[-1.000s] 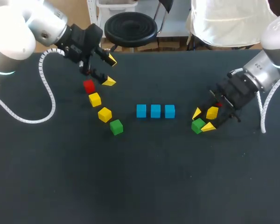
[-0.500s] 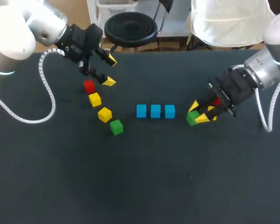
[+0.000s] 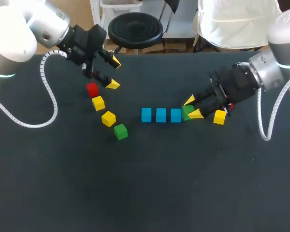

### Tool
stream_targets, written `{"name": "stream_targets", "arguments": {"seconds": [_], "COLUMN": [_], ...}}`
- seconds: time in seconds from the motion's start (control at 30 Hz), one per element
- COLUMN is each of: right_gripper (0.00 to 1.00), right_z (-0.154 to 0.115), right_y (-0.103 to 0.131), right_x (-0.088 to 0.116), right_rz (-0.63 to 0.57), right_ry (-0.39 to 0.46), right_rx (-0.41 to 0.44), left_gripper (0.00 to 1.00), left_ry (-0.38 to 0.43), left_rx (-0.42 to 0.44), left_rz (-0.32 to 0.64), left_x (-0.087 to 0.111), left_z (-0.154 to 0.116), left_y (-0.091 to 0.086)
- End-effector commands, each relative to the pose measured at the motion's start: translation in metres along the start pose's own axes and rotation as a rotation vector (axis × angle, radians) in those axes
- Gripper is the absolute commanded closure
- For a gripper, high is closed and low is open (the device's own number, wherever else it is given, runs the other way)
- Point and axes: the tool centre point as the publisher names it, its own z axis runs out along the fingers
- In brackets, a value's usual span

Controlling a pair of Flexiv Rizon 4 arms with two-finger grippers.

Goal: Place the blue cubes, place green cubes on the blue cubes, place the yellow cubes on the green cubes, then place the red cubes on the yellow cubes, and place purple cube on the red cubes.

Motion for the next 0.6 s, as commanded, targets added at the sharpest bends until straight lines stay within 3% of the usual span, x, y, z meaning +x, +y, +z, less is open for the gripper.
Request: {"name": "stream_targets", "arguments": {"seconds": [0.03, 0.53, 0.6], "right_gripper": [1.00, 1.00, 1.00], "right_z": [0.0000, 0.0000, 0.0089], "right_y": [0.0058, 0.0058, -0.0042], "right_x": [-0.0032, -0.0032, -0.0105], "right_rz": [0.001, 0.001, -0.007], "right_ry": [0.009, 0.009, 0.022], "right_rx": [0.028, 0.028, 0.019], "left_gripper": [0.00, 0.00, 0.00], "left_ry": [-0.002, -0.002, -0.002], "left_rx": [0.001, 0.001, 0.001], "left_rz": [0.003, 0.003, 0.003], "left_x": [0.0007, 0.0007, 0.0007], "left_z": [0.0004, 0.0004, 0.0004], "left_y": [0.0009, 0.0009, 0.0009]}}
